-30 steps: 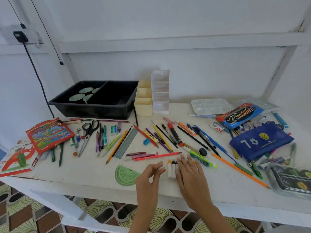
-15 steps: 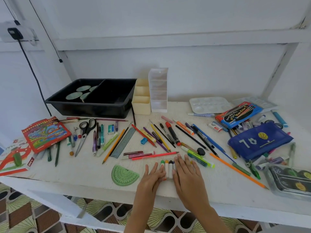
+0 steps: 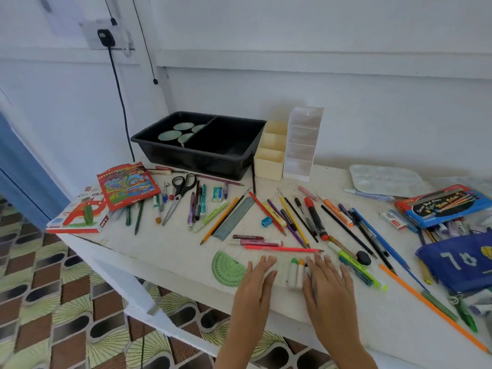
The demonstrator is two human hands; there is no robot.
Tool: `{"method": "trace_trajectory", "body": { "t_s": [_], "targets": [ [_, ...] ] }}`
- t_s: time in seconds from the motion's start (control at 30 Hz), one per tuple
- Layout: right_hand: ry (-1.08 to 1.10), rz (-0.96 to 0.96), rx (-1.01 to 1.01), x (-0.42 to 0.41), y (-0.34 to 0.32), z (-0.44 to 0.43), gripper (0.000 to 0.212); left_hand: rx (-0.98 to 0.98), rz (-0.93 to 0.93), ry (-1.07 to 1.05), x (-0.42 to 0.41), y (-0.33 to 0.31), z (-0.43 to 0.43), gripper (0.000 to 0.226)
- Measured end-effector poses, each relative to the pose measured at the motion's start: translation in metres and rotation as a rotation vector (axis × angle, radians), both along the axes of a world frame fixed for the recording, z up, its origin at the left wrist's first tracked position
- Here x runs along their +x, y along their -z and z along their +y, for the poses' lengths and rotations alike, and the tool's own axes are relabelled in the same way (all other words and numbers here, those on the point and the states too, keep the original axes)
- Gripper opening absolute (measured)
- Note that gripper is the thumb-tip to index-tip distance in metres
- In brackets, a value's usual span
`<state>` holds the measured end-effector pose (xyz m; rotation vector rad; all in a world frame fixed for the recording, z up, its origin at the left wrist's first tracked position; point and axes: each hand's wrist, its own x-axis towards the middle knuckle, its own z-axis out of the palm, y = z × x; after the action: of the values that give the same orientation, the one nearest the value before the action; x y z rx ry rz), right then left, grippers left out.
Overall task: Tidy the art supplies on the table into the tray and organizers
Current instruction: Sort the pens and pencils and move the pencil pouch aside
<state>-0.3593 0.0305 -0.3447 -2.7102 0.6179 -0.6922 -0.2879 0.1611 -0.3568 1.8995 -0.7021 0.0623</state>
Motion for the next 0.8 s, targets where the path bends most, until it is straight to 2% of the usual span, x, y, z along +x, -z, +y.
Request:
{"method": "trace_trajectory", "body": {
  "t_s": [0.07, 0.17, 0.37, 0.63, 0.8],
  "targets": [
    [-0.049, -0.072, 0.057, 0.013, -0.003, 0.01, 0.049, -0.043, 0.079, -0.118, 0.008, -0.007, 0.01, 0.025],
    [-0.14, -0.144, 0.18, 0.04, -0.012, 0.03, 0.044, -0.113, 0.079, -0.255, 0.023, -0.021, 0.028, 0.022],
    [-0.363, -0.133, 0.353, 0.119, -0.024, 0.081, 0.035, -0.184, 0.066, -0.457, 0.077, -0.036, 0.081, 0.023],
    [-0.53, -0.036, 0.47, 0.249, -0.037, 0.157, 0.03, -0.12, 0.06, -0.596, 0.182, -0.048, 0.163, 0.025],
    [-0.488, 0.009, 0.531, 0.32, -0.04, 0.19, 0.033, -0.041, 0.056, -0.588, 0.242, -0.048, 0.202, 0.026]
  ]
}}
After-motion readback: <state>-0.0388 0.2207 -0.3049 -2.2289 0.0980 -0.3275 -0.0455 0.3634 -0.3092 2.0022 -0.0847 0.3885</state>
